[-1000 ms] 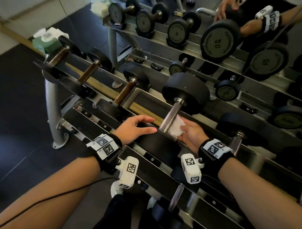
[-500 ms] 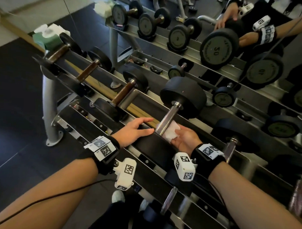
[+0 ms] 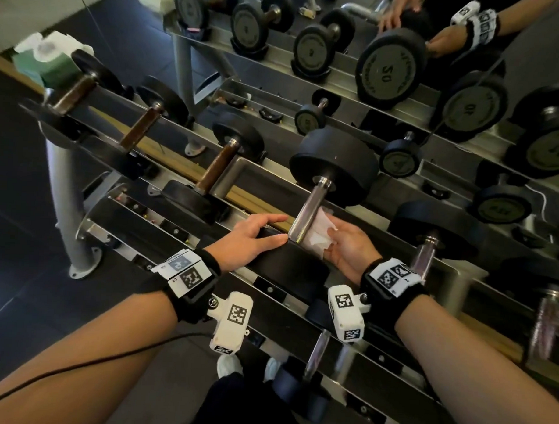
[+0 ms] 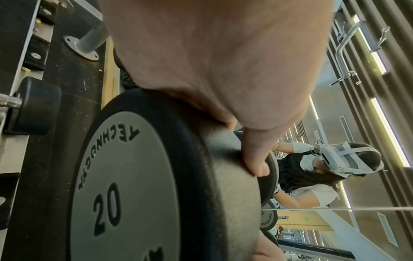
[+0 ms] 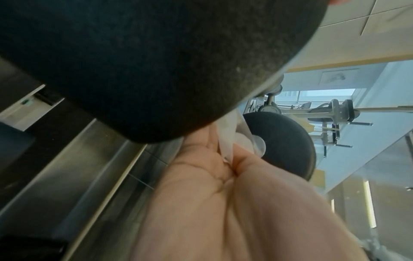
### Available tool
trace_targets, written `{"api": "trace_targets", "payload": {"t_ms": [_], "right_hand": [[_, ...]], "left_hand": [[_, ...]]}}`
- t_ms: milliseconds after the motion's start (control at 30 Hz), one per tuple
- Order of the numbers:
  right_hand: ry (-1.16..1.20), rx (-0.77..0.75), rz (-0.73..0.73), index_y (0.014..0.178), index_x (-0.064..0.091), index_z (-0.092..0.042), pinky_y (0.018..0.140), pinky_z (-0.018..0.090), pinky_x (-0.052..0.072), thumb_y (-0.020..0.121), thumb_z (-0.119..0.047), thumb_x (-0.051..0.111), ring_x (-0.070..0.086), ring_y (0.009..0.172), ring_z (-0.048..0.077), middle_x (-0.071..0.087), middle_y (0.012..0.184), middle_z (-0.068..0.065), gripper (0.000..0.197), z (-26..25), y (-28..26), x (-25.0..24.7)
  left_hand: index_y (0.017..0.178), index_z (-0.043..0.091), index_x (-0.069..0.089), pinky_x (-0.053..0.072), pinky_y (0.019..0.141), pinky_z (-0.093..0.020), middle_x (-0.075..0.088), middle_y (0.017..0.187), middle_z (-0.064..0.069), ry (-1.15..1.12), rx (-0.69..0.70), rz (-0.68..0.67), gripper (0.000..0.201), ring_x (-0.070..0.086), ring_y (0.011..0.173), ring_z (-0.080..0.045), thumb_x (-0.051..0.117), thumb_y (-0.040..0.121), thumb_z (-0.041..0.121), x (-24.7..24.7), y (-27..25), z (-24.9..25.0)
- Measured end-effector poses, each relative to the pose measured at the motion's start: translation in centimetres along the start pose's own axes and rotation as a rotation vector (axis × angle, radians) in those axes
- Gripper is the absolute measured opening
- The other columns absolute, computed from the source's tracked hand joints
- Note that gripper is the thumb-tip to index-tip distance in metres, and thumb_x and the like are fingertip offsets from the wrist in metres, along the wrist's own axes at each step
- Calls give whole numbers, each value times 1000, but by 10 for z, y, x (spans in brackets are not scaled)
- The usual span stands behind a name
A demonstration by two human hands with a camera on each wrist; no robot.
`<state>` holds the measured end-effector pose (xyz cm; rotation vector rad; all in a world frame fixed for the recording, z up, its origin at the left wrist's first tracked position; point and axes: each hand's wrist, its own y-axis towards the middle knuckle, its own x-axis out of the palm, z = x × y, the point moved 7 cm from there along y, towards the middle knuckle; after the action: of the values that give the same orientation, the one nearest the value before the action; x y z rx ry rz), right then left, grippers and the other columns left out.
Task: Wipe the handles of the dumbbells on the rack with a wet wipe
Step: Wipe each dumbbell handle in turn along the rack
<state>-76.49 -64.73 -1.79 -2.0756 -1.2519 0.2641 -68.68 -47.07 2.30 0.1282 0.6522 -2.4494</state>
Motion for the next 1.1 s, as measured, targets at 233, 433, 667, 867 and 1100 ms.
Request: {"api": "trace_targets", "payload": {"t_ms": [233,433,667,867,1100], "right_hand": [[91,-77,65,139,53,-22,91,47,54,102,-1,35,59,118,31,56,136,14,47,-21,19,6],[-299,-131,-50,136,55,-40,108,44,44,99,-3,43,58,118,23,56,136,5,54,-4,1,11],[-288,-210,-36,132,55,-18,97,34,50,102,0,36,56,123,22,55,137,8,40,-41,-7,13],[-496,-161,-156,119,68,-16,61,12,51,99,-18,52,70,76,6,70,101,0,26,-28,-17,7],[-897,-513,-302,124,67,-22,92,18,48,100,-11,50,65,103,8,67,116,3,32,-115,-38,20]], "left_hand": [[136,40,48,40,110,-52,41,141,-4,-26,4,11,44,43,133,-27,60,94,35,0,0,-1],[139,36,47,45,107,-51,46,140,-6,-51,-26,45,45,49,129,-28,59,95,31,0,-4,0],[134,29,52,53,98,-43,64,124,-16,-208,-51,159,43,65,111,-29,63,93,19,4,-11,4],[135,30,55,52,99,-46,64,122,-6,-186,-35,301,46,64,111,-23,68,91,27,6,-20,3],[131,31,57,54,96,-37,65,115,-2,-195,-8,417,42,65,109,-21,69,91,27,11,-27,3]]}}
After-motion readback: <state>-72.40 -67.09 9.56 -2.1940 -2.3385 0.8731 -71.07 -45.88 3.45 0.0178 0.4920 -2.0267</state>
